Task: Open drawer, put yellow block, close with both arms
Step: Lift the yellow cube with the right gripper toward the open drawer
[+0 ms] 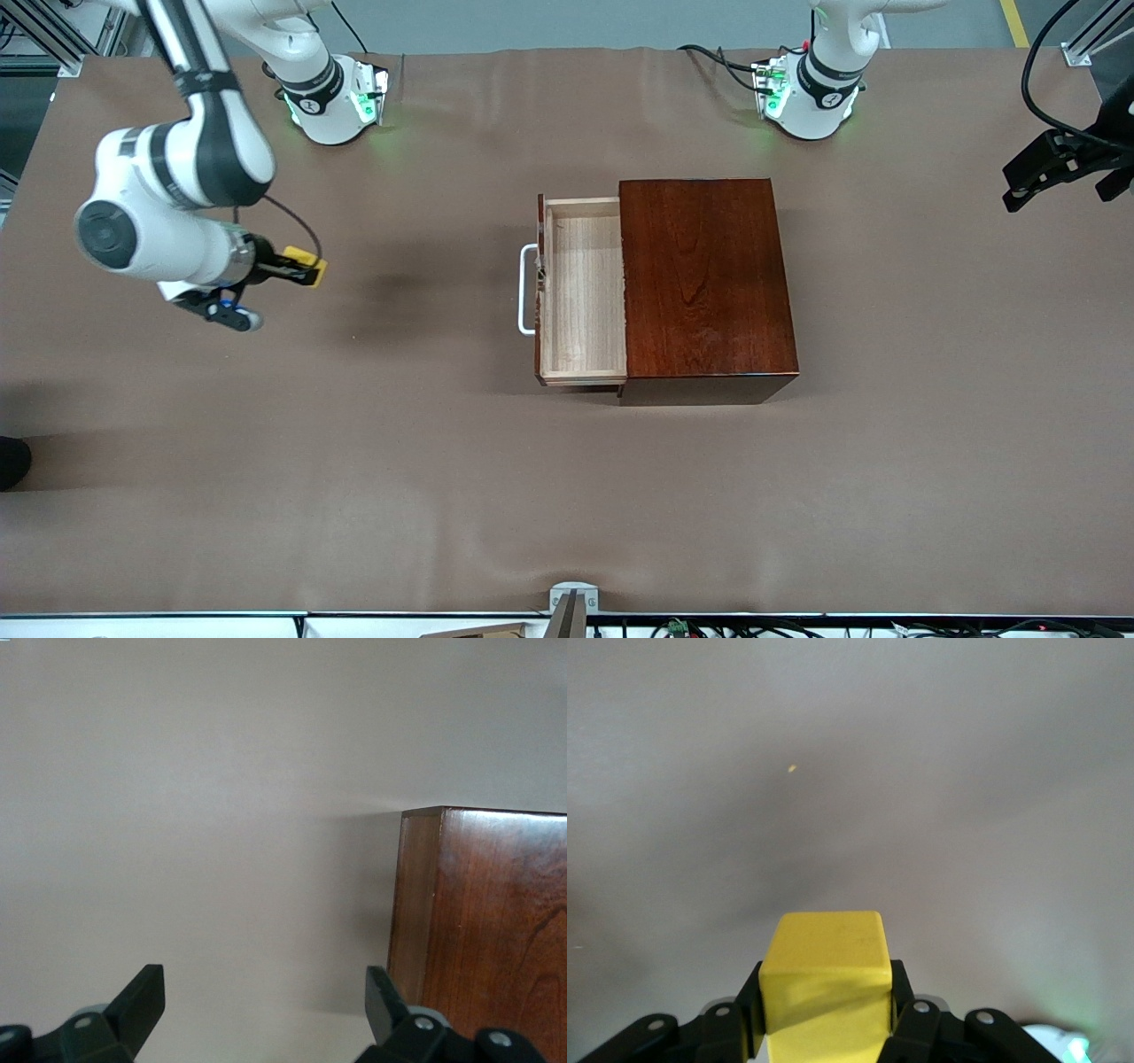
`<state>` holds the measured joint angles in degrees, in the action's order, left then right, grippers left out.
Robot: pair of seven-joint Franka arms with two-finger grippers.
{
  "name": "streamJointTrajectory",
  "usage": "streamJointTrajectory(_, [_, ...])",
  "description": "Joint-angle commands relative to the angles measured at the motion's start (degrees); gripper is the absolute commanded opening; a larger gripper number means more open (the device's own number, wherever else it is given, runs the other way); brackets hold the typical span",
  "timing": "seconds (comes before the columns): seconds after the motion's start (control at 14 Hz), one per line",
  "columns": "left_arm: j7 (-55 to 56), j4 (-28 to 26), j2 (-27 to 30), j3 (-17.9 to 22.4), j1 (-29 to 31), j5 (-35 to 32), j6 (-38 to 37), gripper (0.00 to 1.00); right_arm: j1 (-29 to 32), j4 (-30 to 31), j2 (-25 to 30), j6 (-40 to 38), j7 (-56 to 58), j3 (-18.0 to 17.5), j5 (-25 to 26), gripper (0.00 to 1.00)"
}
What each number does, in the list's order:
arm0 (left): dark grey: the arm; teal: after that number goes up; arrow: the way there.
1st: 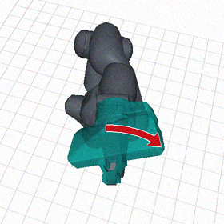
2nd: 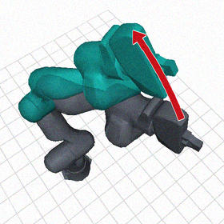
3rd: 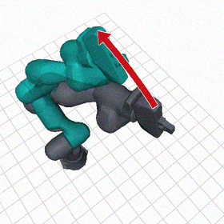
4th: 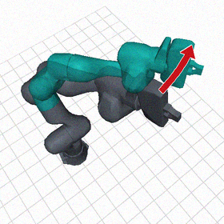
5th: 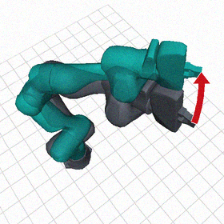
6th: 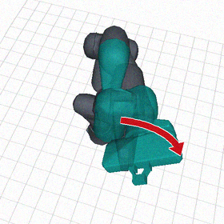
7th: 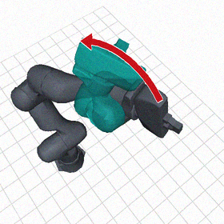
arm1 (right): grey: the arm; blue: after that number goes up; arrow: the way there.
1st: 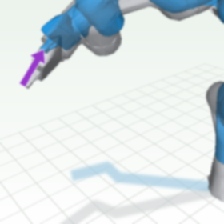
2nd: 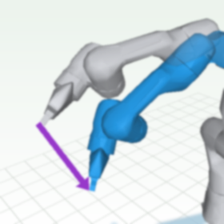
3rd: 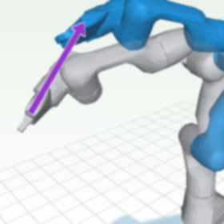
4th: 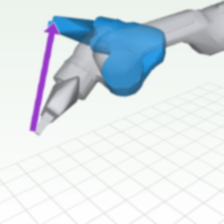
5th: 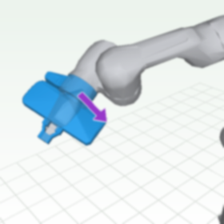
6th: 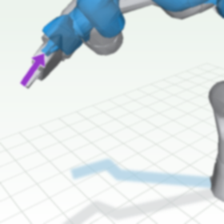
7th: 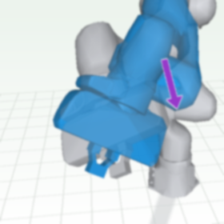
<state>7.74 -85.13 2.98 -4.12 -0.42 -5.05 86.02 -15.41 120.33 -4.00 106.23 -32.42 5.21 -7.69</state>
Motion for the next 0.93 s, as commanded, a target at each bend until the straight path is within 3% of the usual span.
streamJointTrajectory(0.0, [-1.0,-0.1,0.7,-0.4,0.8,1.0,0.5,1.0,-3.0,0.3,2.3,-0.8,-12.0,-2.8,-0.5,0.0])
streamJointTrajectory(0.57, [-0.5,-0.3,0.6,-0.5,0.7,0.9,-0.6,1.0,-5.1,-6.9,1.1,-0.3,-37.0,-14.7,-5.1,0.0])
streamJointTrajectory(0.86, [-0.6,-0.4,0.4,-0.5,0.7,0.9,-0.6,1.0,-8.8,-8.4,-0.8,3.4,-46.8,-15.8,-7.8,0.0])
